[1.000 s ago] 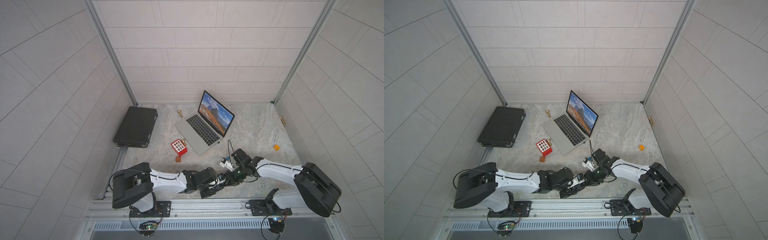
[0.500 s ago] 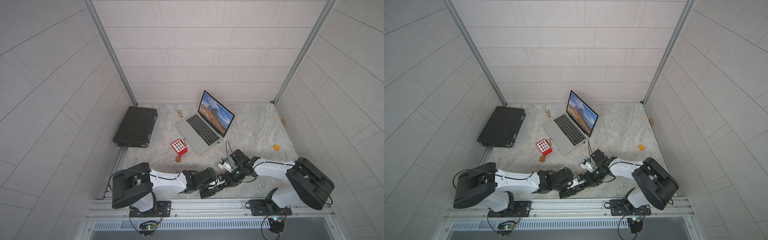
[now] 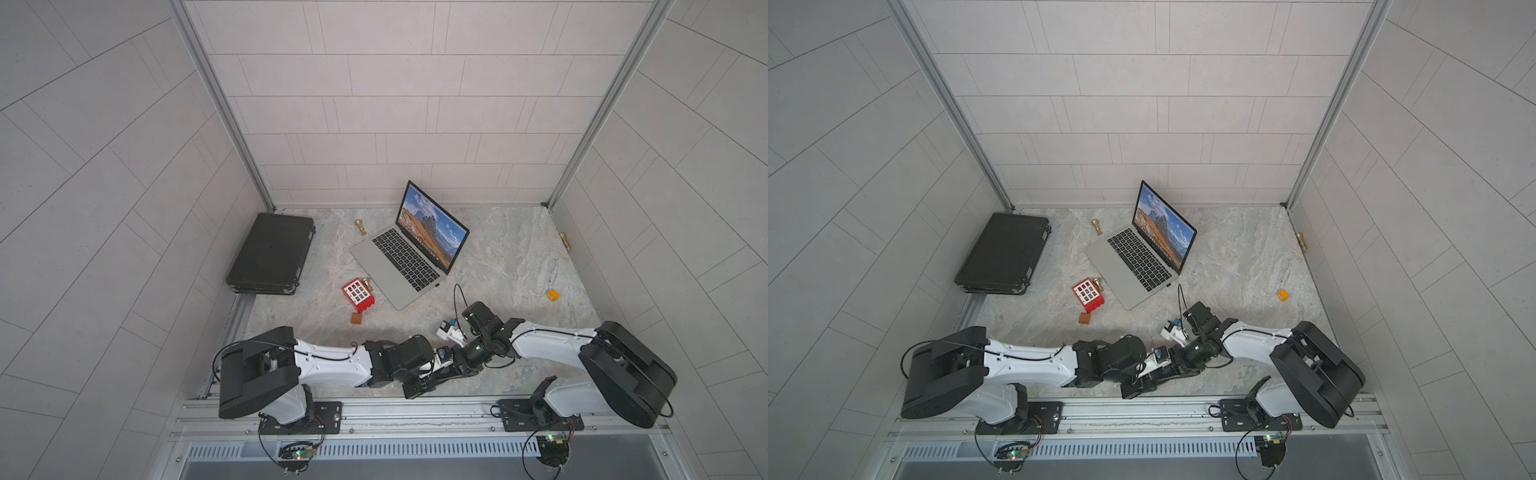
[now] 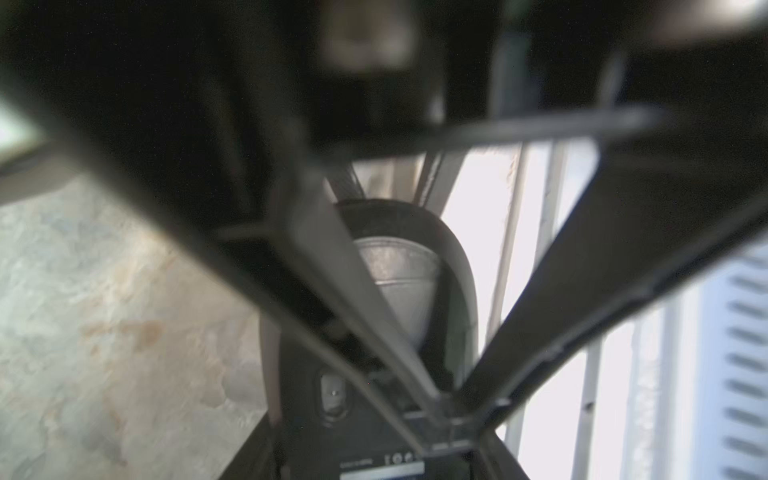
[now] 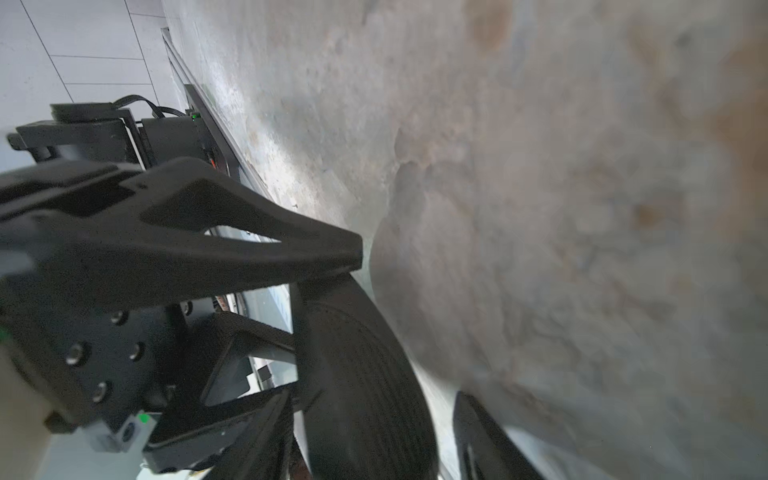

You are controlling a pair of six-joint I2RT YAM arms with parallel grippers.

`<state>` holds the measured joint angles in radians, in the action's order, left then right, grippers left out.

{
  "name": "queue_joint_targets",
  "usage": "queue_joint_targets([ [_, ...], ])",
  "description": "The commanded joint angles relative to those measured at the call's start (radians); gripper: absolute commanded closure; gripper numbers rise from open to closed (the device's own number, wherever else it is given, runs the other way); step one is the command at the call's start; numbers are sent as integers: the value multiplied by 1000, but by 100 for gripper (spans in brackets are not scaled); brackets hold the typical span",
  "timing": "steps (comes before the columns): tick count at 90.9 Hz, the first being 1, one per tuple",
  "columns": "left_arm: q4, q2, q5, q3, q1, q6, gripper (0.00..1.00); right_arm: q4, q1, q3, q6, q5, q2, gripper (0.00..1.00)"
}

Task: Insert the wireless mouse receiver into the laptop
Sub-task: Close the lid on the mouse, then place the mouse at the center of the board.

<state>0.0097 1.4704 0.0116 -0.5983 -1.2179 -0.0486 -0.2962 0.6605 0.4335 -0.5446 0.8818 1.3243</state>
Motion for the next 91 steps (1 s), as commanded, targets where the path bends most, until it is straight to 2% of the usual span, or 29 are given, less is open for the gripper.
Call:
queue_joint_targets([
  [1,-54,-46,-87,57,74,131,87,-80,-44,19,28,-43,-148,29],
  [12,-18,-163,-179,69,140,236,87,-103,-74,41,24,-64,-272,18],
  [23,-3,-270,-292,59,209,304,87,-68,-75,74,28,-19,-342,8],
  [39,108,-400,-526,72,300,442,86,202,-75,49,-77,100,-434,6],
  [48,167,-428,-642,68,319,504,86,350,-73,50,-147,118,-464,6],
  [59,280,-452,-712,71,320,590,86,454,-59,75,-175,153,-475,6],
  [67,303,-461,-717,65,320,622,86,478,-47,98,-187,197,-466,14],
  [78,309,-465,-708,62,320,637,86,476,-32,106,-194,243,-461,38],
  [91,311,-465,-693,63,322,653,86,470,-27,100,-199,266,-473,56],
])
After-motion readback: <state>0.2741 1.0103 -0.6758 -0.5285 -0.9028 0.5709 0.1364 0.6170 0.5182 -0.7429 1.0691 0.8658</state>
